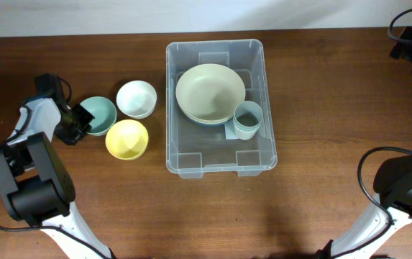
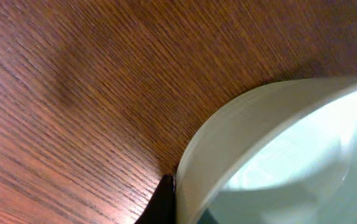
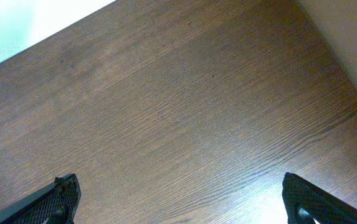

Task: Pack container
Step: 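Grasp the rim of the mint green bowl with the left gripper, then lift the mint bowl and place it in the bin's front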

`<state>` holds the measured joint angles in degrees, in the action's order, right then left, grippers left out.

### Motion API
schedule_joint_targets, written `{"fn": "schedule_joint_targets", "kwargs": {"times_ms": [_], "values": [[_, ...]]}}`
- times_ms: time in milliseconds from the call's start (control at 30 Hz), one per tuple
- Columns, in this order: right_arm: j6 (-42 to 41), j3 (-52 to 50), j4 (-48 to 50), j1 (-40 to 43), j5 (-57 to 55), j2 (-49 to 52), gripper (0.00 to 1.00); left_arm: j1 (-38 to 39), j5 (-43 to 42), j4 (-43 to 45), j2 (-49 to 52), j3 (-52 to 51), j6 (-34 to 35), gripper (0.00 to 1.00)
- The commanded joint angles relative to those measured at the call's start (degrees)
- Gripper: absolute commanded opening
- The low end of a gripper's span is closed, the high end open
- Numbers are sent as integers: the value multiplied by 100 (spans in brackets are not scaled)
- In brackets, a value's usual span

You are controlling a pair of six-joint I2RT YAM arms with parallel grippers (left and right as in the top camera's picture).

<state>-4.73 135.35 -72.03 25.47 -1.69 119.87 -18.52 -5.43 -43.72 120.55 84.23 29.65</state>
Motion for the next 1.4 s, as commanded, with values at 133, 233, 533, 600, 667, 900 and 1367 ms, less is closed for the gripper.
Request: {"fn": "schedule_joint_targets", "kwargs": {"times_ms": [133,233,533,600,667,900,1367], "values": [[-68,116,0,4,-48,-57,99,-409,57,-660,83,608,-85,1],[-68,116,0,4,-48,-57,99,-619,74,-1574,83,2022,-367,1],[-68,116,0,4,-48,-55,99,1060,-496,-3309,83,4747,-1886,1],[-68,116,0,4,-48,-55,99,1832,-885,-3379,83,4804,-2559,1],[-68,116,0,4,-48,-57,99,2494,-844,-3541,122,4802,-2909,1],[-68,116,0,4,-46,-57,99,4306,22,-4122,343,4743,-3589,1],[-68,116,0,4,-48,-57,99,4894,323,-4474,588,3786,-3287,1]]}}
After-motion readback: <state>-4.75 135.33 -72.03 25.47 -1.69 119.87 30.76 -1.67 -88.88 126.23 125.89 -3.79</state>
